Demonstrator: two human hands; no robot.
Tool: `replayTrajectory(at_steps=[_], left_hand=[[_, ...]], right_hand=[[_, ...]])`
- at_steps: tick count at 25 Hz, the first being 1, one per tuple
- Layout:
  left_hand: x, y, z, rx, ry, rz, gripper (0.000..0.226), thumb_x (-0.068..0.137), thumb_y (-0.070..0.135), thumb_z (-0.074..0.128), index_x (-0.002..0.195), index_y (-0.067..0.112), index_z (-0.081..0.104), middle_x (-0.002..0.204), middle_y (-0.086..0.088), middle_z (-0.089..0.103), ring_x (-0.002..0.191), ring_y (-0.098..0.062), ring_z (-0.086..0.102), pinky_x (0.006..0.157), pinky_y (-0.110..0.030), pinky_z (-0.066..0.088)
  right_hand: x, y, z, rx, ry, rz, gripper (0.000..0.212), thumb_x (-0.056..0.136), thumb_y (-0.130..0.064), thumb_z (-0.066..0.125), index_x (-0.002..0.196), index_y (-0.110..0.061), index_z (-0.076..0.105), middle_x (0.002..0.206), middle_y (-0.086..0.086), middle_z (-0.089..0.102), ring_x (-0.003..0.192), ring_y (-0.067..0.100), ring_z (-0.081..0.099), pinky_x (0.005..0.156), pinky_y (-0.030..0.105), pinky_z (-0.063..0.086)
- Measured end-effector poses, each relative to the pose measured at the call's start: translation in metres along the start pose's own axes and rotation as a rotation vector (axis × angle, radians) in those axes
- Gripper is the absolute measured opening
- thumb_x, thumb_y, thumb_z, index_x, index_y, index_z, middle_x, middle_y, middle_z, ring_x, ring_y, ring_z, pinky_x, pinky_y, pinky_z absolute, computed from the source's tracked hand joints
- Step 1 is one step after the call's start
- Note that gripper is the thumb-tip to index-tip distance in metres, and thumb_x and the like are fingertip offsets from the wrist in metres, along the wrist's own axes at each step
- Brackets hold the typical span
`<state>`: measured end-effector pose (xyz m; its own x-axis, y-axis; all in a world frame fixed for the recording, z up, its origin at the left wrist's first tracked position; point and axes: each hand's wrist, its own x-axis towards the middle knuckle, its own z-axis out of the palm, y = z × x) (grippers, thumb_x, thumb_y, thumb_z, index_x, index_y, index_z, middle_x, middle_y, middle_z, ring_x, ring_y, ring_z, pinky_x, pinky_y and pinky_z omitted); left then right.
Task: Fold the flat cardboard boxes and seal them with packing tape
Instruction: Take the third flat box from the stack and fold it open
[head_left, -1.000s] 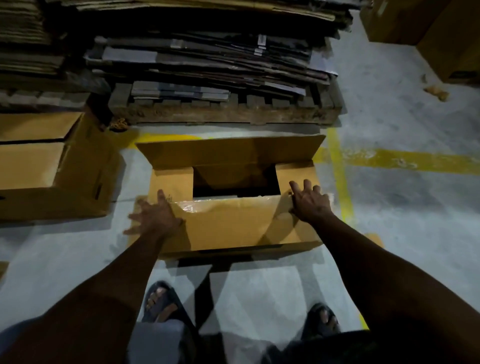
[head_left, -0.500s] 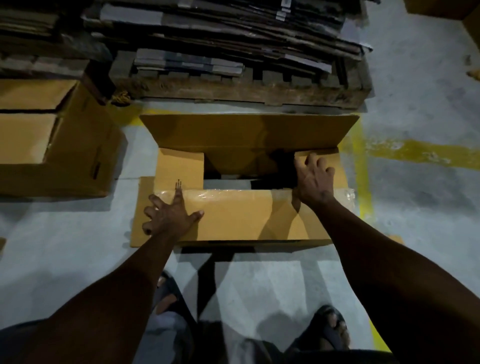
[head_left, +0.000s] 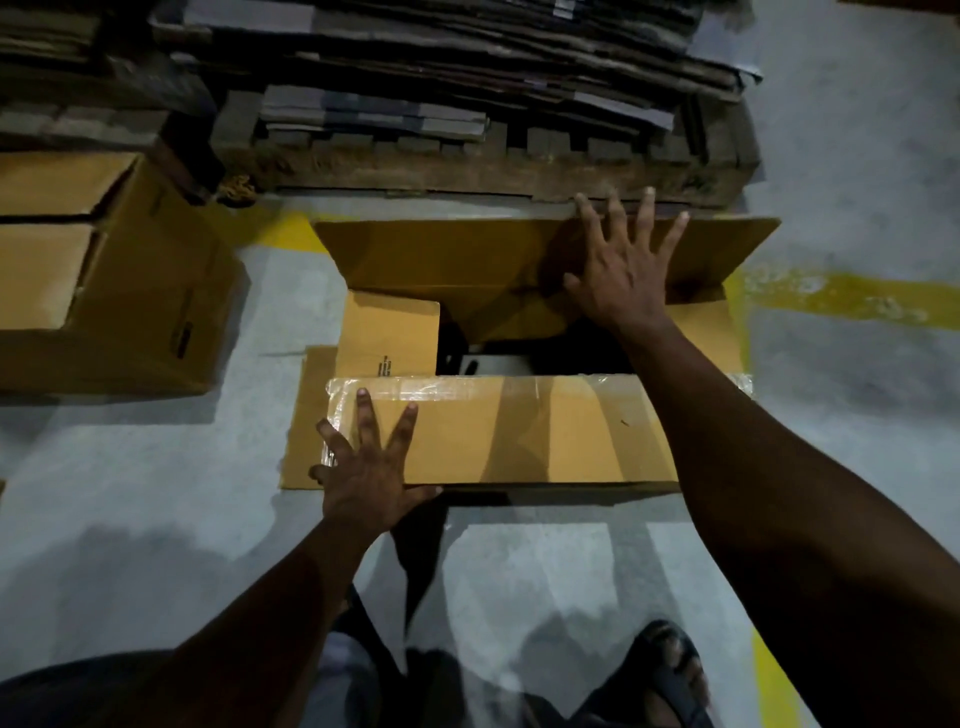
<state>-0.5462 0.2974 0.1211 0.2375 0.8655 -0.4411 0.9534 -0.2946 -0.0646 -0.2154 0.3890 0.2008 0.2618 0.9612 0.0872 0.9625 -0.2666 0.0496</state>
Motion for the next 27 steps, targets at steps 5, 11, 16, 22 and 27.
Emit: replayTrajectory(at_steps=[5,11,16,22,27], left_hand=[[0.001,-0.001,0.001,-0.044,0.047,-0.025,0.111,0.063,0.092,0.037,0.141,0.047,-0.027,0.155,-0.012,-0.030,0.133,-0.061,0.005,0.091,-0.070,0.037],[0.004,0.032,-0.004,-0.157,0.000,-0.072,0.111,0.065,0.089,0.045,0.141,0.048,-0.025,0.155,-0.011,-0.031,0.134,-0.062,-0.001,0.094,-0.073,0.031],[0.007,0.068,-0.012,-0.211,-0.014,-0.064,0.110,0.070,0.082,0.053,0.143,0.047,-0.021,0.154,-0.013,-0.031,0.133,-0.063,-0.003,0.093,-0.073,0.031],[0.006,0.094,-0.010,-0.113,0.035,-0.060,0.109,0.076,0.077,0.052,0.149,0.033,-0.017,0.155,-0.020,-0.025,0.135,-0.063,-0.010,0.094,-0.083,0.015],[-0.006,0.168,-0.031,-0.009,0.158,0.324,0.089,0.089,0.058,0.046,0.153,0.025,-0.005,0.159,-0.018,-0.010,0.143,-0.049,-0.004,0.106,-0.072,0.010]], right_hand=[[-0.042,-0.009,0.018,0.113,0.092,-0.082,0.028,0.092,-0.033,0.055,0.115,-0.019,0.059,0.118,0.009,0.061,0.116,0.032,0.052,0.101,0.048,0.032],[-0.073,0.006,0.056,0.103,-0.324,-0.188,0.058,0.099,-0.051,0.038,0.151,-0.026,0.028,0.162,0.002,0.021,0.146,0.034,0.021,0.109,0.059,0.023],[-0.085,0.023,0.069,0.108,-0.470,-0.086,0.067,0.102,-0.056,0.022,0.156,-0.031,-0.006,0.164,0.004,-0.015,0.149,0.040,-0.009,0.113,0.068,0.009],[-0.093,0.051,0.067,0.110,-0.513,-0.135,0.068,0.100,-0.059,0.023,0.157,-0.030,-0.003,0.165,0.003,-0.012,0.150,0.037,-0.007,0.113,0.067,0.011],[-0.109,0.091,0.054,0.186,-0.385,-0.079,0.061,0.103,-0.047,0.030,0.156,-0.025,0.012,0.165,0.005,0.003,0.151,0.031,0.007,0.115,0.061,0.017]])
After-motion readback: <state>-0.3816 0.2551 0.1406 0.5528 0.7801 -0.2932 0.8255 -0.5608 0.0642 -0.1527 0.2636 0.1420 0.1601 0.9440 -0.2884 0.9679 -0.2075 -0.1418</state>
